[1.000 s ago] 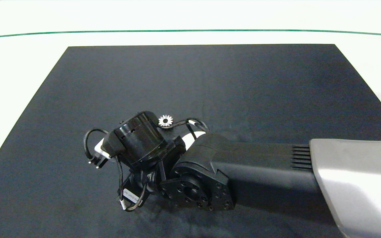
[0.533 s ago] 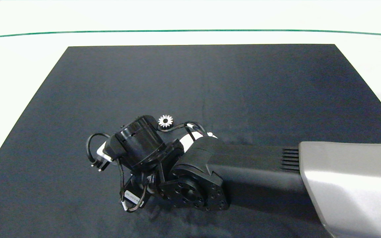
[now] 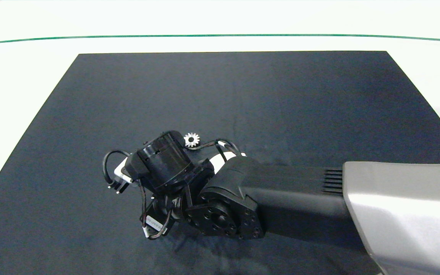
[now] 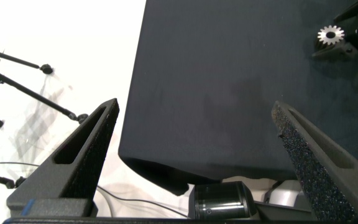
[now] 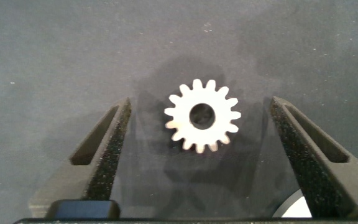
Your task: Install three planetary gears onto the carrier pins
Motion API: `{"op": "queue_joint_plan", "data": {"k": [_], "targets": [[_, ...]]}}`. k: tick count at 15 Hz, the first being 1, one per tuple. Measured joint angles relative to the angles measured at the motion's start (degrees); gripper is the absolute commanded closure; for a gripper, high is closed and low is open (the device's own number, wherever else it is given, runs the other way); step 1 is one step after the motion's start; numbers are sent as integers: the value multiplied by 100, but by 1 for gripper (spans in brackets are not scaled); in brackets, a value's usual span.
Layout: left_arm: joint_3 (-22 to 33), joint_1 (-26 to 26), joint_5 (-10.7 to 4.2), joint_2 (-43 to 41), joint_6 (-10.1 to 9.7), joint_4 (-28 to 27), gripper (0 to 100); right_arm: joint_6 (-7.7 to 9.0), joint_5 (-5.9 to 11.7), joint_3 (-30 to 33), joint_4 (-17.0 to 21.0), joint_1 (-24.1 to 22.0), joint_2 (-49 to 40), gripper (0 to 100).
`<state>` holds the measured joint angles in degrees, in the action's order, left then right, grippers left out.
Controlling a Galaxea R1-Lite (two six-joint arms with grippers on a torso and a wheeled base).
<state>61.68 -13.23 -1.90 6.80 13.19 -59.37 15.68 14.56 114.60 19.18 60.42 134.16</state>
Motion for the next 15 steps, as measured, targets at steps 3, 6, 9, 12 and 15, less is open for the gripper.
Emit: {"op": "queue_joint_plan", "data": {"k": [3, 6, 9, 12, 15], "targets": [[9, 0, 0, 0, 0, 2, 0, 15, 2, 0, 2, -5, -4, 22], [17, -7, 1, -9, 1, 0, 0, 13, 2, 0, 6, -6, -6, 28], [6, -11, 0, -33, 0, 2, 0, 13, 2, 0, 0, -6, -6, 34], [-2, -11, 1, -44, 0, 2, 0, 13, -4, 0, -2, -6, -4, 40], [-11, -11, 1, -48, 0, -2, 0, 20, -4, 0, -5, -6, 2, 46]]}}
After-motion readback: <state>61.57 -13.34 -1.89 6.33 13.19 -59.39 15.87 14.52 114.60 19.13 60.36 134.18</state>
